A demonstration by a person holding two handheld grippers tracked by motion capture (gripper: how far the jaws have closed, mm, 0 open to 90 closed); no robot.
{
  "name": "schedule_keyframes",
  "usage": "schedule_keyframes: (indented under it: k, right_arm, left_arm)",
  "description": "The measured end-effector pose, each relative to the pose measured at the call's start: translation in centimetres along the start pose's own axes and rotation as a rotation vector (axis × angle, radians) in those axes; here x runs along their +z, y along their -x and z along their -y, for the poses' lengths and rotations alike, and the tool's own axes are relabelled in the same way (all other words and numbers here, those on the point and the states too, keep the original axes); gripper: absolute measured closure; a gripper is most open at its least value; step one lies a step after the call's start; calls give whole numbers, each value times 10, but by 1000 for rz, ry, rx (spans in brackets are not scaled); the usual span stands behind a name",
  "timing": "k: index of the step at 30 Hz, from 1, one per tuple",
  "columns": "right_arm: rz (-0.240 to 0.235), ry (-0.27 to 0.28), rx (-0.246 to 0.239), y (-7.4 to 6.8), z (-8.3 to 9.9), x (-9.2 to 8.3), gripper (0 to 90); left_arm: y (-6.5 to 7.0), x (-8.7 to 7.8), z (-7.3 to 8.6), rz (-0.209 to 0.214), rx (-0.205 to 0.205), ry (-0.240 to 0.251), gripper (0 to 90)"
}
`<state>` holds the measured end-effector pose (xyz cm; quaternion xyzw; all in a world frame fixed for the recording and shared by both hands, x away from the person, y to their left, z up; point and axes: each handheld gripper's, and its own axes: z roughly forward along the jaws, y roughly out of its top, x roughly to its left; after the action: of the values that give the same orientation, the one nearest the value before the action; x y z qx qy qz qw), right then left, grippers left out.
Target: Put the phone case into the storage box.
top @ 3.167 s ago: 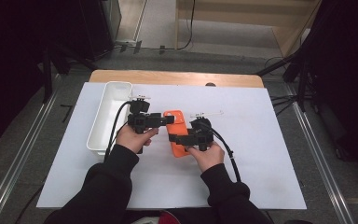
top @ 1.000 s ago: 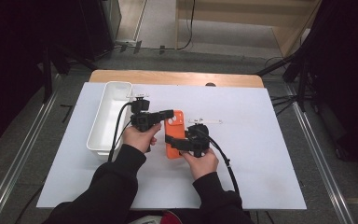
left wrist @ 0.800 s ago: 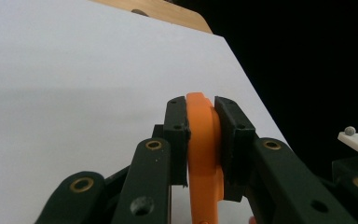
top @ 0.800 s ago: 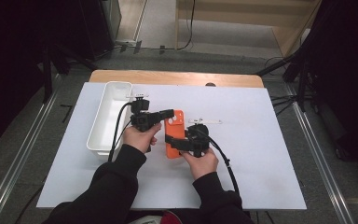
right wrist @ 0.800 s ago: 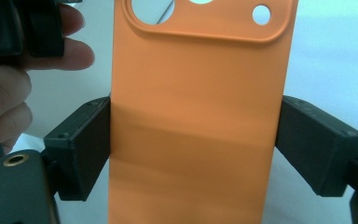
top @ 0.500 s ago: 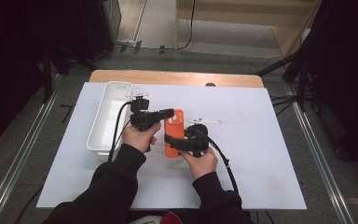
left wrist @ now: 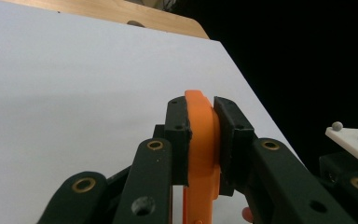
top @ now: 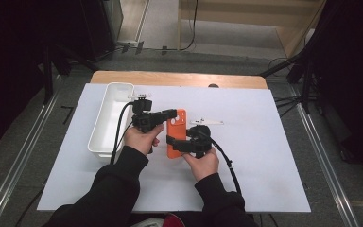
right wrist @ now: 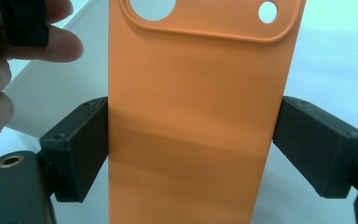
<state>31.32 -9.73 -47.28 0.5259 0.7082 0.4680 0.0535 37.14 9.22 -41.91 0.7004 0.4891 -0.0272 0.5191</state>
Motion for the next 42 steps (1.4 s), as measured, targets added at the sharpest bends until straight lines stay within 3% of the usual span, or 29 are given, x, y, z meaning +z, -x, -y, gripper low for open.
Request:
schedule_keyframes:
  k: [4, 12, 17, 20, 21, 23, 27, 30, 34, 42]
  right_arm:
    - [-5, -19, 24, 1, -1, 0, 104]
    - [8, -38, 16, -1, -3, -3, 72]
    - [20, -53, -15, -3, -4, -4, 73]
    - [6, -51, -30, -4, -3, -6, 73]
    - [-27, -70, -34, -4, -3, -7, 73]
    - [-34, -85, -41, -5, -3, -9, 73]
    - [-48, -102, -80, -6, -3, -12, 74]
    - [-68, -142, -106, -7, -3, -14, 74]
    - [-84, -145, -137, -5, -4, -20, 80]
    - [-95, -191, -150, 0, -8, -30, 80]
  left_arm:
    - [1, -1, 0, 5, 3, 2, 762]
    - [5, -2, -1, 15, 20, 7, 761]
    - [5, -4, -2, 10, 38, 20, 761]
    - [5, -6, -4, 9, 46, 23, 761]
    - [4, -8, -6, 13, 42, 39, 761]
    - [2, -10, -8, 16, 37, 46, 761]
    - [0, -11, -9, 24, 33, 37, 761]
    - [0, -11, -9, 32, 46, 25, 761]
    - [2, -10, -10, 26, 71, 16, 761]
    - [2, -11, -13, 61, 99, -36, 759]
